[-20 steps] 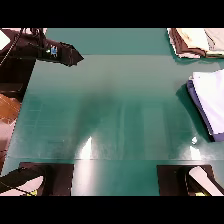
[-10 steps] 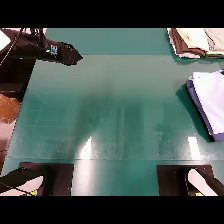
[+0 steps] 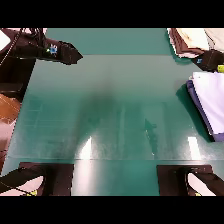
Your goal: Fold the shirts.
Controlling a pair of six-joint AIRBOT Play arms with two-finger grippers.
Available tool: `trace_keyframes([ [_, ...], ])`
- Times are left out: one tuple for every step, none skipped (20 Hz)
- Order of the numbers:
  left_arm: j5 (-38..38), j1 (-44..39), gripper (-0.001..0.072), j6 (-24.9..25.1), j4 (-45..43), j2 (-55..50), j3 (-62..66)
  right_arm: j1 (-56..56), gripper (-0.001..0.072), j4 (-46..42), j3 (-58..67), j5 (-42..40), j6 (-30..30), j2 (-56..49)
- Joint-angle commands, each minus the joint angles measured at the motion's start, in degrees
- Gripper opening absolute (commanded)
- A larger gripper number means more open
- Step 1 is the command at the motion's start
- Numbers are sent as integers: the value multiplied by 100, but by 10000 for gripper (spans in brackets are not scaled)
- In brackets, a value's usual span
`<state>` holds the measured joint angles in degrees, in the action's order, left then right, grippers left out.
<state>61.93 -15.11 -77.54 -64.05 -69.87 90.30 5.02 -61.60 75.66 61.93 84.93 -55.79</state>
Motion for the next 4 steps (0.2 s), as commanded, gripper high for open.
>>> trace_keyframes([
  [-2, -2, 29, -2, -2, 0, 0, 109, 17, 11, 7, -33, 2, 2],
  [-2, -2, 28, -2, -2, 0, 0, 109, 17, 13, 7, -31, 2, 2],
  [-2, -2, 29, -2, -2, 0, 0, 109, 17, 13, 7, -28, 2, 4],
  [-2, -2, 29, -2, -2, 0, 0, 109, 17, 13, 7, -26, 2, 4],
])
